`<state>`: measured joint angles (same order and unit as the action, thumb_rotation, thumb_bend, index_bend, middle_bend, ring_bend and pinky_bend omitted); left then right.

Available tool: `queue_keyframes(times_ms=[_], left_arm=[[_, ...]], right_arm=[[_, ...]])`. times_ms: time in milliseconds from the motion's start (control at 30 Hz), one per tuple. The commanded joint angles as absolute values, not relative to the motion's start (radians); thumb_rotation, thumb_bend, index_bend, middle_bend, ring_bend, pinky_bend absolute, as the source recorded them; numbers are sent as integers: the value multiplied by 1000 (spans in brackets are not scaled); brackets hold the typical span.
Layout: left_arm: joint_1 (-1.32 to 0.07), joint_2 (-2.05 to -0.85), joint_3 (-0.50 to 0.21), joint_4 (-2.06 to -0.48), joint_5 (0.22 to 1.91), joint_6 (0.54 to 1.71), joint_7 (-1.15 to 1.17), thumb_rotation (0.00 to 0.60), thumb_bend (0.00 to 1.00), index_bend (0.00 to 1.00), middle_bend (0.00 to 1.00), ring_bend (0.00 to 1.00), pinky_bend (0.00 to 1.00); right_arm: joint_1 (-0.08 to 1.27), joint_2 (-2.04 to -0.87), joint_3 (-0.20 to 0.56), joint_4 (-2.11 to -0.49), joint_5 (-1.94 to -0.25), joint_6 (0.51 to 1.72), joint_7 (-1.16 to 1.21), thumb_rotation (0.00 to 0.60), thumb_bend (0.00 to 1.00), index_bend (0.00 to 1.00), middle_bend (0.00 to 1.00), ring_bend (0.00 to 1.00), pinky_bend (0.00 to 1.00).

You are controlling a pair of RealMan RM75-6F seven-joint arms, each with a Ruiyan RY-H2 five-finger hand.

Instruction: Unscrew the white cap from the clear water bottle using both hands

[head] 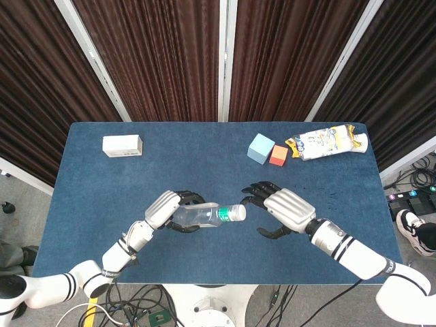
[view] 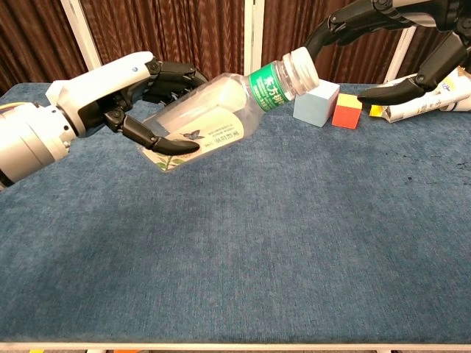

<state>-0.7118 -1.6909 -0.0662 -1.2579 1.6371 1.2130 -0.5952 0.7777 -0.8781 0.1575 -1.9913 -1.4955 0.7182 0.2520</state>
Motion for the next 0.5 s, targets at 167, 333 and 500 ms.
queue_keyframes(times_ms=[167,333,500], left_arm=[[-715,-1690,-65,-1259,1627,1204,-594,600,394,502,494,397,485],[-716,-1690,-62,-1260,1625,1203,-593,600,394,502,494,397,485],[-719,-1688,-63,-1259,1620,1198,-594,600,394,502,494,397,484]], right_arm=[[782,-874,155,-1995,-1503,722,259,541,280,210,70,0,0],[787,-871,152,-2002,-1509,722,259,540,279,210,70,0,0],[791,-869,149,-2010,-1521,725,254,541,279,210,70,0,0]])
